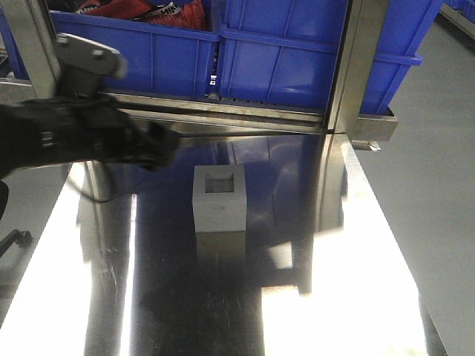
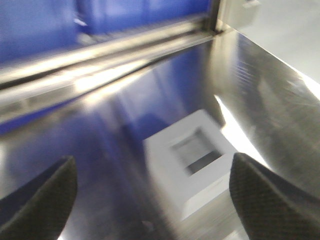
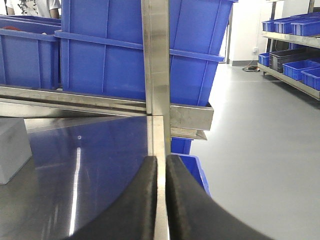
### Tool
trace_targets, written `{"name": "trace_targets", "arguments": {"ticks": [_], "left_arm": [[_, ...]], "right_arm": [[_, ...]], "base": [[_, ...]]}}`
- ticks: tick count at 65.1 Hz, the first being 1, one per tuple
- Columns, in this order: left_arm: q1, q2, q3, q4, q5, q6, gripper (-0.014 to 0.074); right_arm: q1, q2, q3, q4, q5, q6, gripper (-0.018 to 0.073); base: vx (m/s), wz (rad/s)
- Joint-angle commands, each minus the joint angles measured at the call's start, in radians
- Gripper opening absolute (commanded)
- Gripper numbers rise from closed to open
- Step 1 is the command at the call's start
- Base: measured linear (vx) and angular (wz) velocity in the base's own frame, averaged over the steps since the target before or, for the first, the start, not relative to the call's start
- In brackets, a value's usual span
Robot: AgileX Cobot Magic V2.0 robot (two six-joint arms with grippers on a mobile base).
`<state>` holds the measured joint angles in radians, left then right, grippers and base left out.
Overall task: Sort gray base to blue bin
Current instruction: 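Reach the left gripper to the gray block and grasp its frame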
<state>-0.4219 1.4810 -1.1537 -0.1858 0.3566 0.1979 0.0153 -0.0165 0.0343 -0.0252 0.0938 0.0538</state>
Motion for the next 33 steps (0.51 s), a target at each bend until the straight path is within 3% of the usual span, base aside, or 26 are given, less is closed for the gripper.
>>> {"name": "trace_targets", "arguments": {"ticks": [1,16,33], "left_arm": [[-0.022,0.070,-0.115,-0.015,-0.030,-0.070,0.0594],[-0.022,0.276,-0.276,-0.015,0.027,-0.238,0.0594],[-0.022,0.417,-0.371,-0.015,0.106,-0.349,0.0594]], "right_arm": [[0.000,-0.009,-0.004,-0.006,-0.078,-0.007,-0.0004],[0.000,-0.009,-0.004,-0.006,-0.078,-0.007,-0.0004],[0.000,-0.009,-0.004,-0.006,-0.078,-0.007,-0.0004]], "base": [[0.00,0.00],[0.00,0.00],[0.00,0.00]]}}
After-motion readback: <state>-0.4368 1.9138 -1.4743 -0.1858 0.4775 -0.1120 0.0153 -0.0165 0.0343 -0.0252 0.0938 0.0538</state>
